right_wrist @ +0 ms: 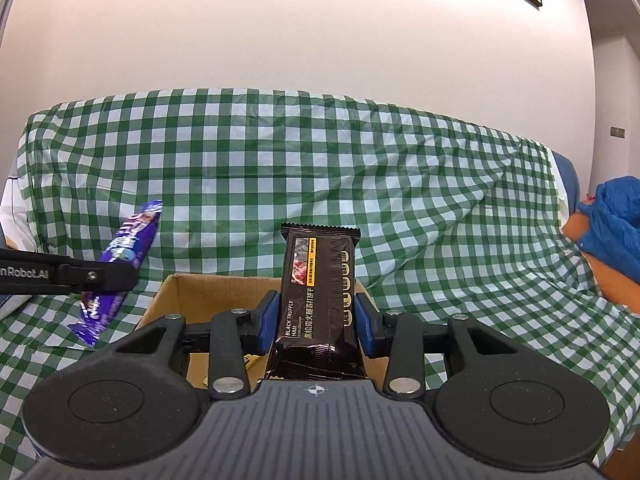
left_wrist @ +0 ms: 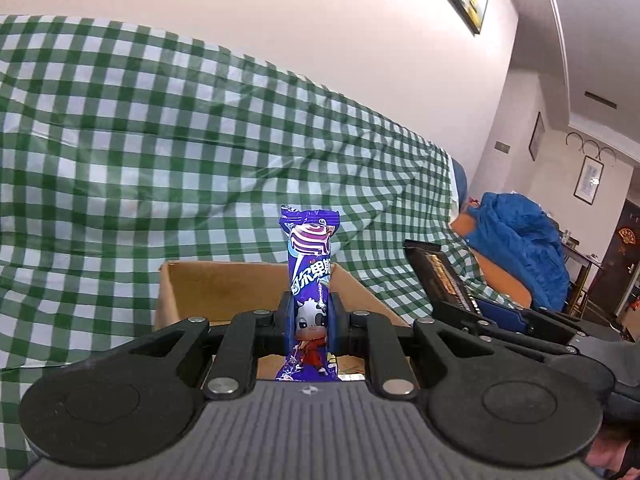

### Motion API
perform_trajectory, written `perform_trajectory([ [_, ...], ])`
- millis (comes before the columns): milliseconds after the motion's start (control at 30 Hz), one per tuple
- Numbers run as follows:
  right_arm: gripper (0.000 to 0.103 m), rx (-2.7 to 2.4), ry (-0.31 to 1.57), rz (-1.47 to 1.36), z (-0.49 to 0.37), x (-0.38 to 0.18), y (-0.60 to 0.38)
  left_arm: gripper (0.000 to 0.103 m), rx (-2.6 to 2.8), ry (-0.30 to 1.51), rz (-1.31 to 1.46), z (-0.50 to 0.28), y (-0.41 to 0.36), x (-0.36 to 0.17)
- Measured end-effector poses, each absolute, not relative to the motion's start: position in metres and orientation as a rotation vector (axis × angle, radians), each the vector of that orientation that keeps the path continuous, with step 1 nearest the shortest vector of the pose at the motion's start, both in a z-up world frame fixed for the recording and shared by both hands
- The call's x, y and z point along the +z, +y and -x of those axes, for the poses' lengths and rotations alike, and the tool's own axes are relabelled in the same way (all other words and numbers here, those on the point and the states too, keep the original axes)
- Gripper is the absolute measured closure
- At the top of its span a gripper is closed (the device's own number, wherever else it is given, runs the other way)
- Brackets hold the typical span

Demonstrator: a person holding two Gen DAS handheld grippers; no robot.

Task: Organize snacks
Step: 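Lift both bars and carry them over the box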

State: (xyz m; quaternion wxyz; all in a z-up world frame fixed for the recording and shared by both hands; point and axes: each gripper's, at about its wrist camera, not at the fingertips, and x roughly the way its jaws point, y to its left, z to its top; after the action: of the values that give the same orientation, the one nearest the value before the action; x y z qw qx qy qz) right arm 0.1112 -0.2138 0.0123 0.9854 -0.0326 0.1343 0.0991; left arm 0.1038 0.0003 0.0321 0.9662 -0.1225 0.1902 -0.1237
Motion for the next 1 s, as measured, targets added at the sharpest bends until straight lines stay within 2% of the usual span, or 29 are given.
perform_trajectory([
  [1000,0.062,0.173,0.291,0.095,-0.116,0.006,-0.217,0.086,-0.255,0.380,0.255,-0.135,-0.015,0.025],
])
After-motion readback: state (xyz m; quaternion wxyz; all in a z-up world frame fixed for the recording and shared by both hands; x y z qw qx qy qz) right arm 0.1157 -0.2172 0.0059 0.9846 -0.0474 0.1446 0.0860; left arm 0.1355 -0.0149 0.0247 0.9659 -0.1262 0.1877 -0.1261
